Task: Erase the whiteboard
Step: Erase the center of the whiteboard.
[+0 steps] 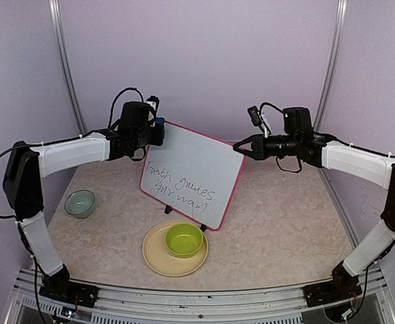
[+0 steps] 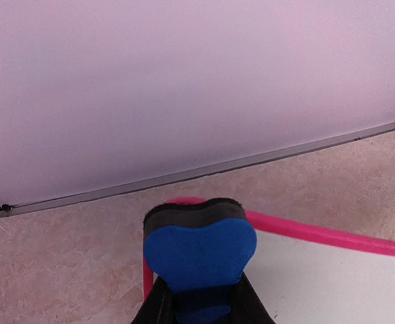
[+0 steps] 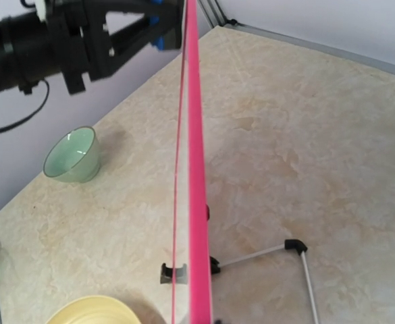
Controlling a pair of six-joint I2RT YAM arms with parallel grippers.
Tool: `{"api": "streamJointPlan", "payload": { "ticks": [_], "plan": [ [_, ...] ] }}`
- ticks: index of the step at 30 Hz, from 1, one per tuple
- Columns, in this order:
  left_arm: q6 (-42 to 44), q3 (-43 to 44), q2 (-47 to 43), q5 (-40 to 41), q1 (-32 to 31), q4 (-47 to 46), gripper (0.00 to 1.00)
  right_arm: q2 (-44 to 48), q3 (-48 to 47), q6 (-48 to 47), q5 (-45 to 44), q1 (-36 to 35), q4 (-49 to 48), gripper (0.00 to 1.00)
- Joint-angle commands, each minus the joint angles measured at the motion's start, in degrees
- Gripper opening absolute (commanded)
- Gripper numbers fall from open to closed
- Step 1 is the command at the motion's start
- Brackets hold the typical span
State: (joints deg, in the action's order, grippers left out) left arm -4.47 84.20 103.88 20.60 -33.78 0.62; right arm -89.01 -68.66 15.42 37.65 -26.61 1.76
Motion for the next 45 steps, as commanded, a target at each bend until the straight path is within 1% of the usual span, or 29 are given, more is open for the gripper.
{"api": "streamJointPlan", "payload": {
  "ticks": [1, 6, 15, 21, 26, 35, 38, 41, 45],
  "plan": [
    [0.2, -3.7, -3.1, 1.5, 1.0, 0.0, 0.04, 1.9, 0.9, -1.9, 1.7, -1.1, 0.9, 0.00],
    [0.4, -5.3, -2.6, 1.5, 2.4, -0.6, 0.04, 1.8, 1.0, -1.8, 1.6, -1.2, 0.7, 0.00],
    [0.5, -3.1, 0.0, -4.0, 2.4, -1.4, 0.04, 2.1, 1.0, -2.2, 0.9, -1.4, 1.0, 0.00],
    [1.0, -1.2, 2.4, -4.5, -0.6, -0.6, 0.03, 2.2, 0.9, -2.1, 0.9, -1.4, 1.0, 0.00],
    [1.1, -0.7, 4.0, -5.0, -4.5, -0.9, 0.03, 2.3, 1.1, -2.1, 0.6, -1.5, 0.9, 0.00],
    [-1.4, -1.9, 4.8, -5.7, -12.6, -3.0, 0.03, 2.5, 1.0, -2.0, 0.2, -1.6, 0.8, 0.00],
    [-2.7, -3.3, 3.6, -7.5, -14.8, -4.2, 0.03, 2.6, 1.1, -2.0, -0.2, -1.6, 0.8, 0.00],
    [-4.0, -5.5, 1.7, -9.5, -15.0, -5.7, 0.03, 2.6, 1.1, -2.0, -0.5, -1.5, 0.9, 0.00],
    [-4.0, -9.5, -2.0, -4.7, -13.0, -5.2, 0.03, 2.7, 1.1, -2.0, -0.7, -1.5, 1.1, 0.00]
  ]
}}
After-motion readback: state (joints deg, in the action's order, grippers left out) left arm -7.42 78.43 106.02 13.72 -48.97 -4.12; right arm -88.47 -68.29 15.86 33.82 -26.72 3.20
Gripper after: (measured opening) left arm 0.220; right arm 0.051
